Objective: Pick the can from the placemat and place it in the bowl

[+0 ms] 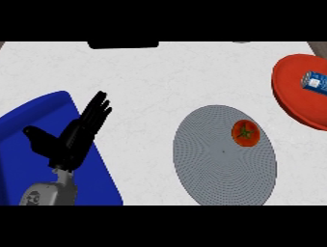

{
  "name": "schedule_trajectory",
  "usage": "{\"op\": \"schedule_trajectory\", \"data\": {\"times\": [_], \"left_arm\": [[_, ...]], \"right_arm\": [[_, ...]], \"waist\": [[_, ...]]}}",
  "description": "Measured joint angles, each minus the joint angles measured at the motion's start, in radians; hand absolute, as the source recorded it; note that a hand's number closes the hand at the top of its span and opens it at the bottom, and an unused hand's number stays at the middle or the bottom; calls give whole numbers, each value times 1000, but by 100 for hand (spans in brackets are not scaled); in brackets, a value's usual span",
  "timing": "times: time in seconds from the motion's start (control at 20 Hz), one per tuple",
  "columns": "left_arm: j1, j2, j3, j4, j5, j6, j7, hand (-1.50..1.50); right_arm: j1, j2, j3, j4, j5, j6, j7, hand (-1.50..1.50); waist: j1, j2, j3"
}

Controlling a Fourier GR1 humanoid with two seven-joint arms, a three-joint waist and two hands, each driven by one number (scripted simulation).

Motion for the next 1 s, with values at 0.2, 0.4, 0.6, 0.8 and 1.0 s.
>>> {"op": "schedule_trajectory", "data": {"times": [0.2, 0.4, 0.6, 0.8, 1.0], "left_arm": [[33, -10, -7, -33, -9, 24, 15, 0], [54, -11, -9, -47, -20, 34, 11, 0], [67, -3, 5, -57, -18, 38, 7, 0], [88, 2, 14, -70, -13, 37, 5, 0], [97, 4, 14, -84, -10, 38, 12, 0]], "right_arm": [[134, 7, -61, -118, -111, 147, -43, -150], [306, 39, -111, -269, -202, 279, -88, -150], [513, 85, -161, -425, -278, 358, -110, 150], [741, 167, -196, -578, -353, 409, -123, 150], [984, 271, -197, -718, -396, 438, -153, 150]], "waist": [[-26, -10, -1], [-48, -15, -3], [-72, -18, -4], [-87, -17, -4], [-89, -13, -3]]}}
